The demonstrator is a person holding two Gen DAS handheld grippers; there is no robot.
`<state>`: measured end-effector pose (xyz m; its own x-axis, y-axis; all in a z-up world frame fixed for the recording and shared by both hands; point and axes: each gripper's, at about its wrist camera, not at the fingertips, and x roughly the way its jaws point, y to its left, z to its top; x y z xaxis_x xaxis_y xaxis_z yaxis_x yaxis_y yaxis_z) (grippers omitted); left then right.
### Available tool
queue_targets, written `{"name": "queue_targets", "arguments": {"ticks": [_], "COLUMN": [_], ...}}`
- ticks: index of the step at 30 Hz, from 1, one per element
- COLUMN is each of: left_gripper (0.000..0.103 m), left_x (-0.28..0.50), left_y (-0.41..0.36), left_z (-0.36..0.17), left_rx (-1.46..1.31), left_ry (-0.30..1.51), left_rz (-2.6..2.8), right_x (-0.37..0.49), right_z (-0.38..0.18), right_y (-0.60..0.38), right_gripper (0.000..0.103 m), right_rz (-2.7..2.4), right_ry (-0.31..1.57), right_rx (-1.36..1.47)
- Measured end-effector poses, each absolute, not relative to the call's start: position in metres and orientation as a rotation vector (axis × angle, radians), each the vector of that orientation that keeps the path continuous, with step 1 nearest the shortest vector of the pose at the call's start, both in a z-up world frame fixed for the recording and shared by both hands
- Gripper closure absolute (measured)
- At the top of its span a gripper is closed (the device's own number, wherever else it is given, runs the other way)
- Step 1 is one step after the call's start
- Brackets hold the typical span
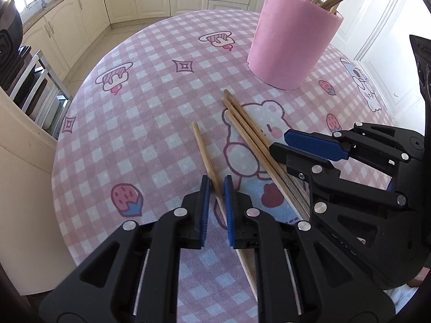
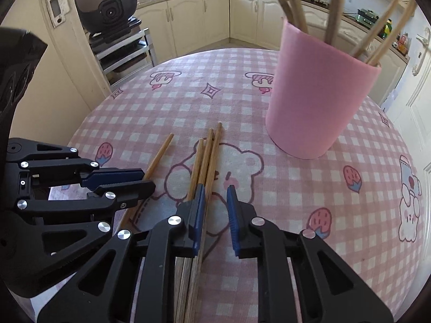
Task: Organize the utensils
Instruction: 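Close the left tool on one chopstick while the right tool grasps another chopstick, then lift the left tool's chopstick upright over the pink cup while the right tool carries its chopstick there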
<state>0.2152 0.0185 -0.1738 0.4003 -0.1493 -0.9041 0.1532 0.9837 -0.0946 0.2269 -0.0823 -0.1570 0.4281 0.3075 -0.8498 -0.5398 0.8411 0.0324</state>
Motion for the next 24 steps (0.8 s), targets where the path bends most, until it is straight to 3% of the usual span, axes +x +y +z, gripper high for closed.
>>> {"name": "queue_targets", "arguments": {"ticks": [7,14,24], "left_gripper": [0.091,0.092,0.098], "left_x": [0.227,0.230,0.213], "left_y": [0.018,0.018,0.018], "left_z": [-0.174,-0.174,-0.157], "left_rx": [0.011,0.006,-0.027], "left_ry": [1.154,1.146,1.085], "left_rz": [-0.178,-0.167,-0.187], "right_x": [0.247,0.249,0.227], "right_z": [-0.163,-0.162,-0.140], "right_y": [-0.072,-0.070,-0.089], "right_gripper": [0.091,0.098,0.099], "right_rz": [0.548,0.532,0.559], "right_ry": [1.101,1.069,0.991], "right_rx": [-0.278,-0.272,-0.197]}}
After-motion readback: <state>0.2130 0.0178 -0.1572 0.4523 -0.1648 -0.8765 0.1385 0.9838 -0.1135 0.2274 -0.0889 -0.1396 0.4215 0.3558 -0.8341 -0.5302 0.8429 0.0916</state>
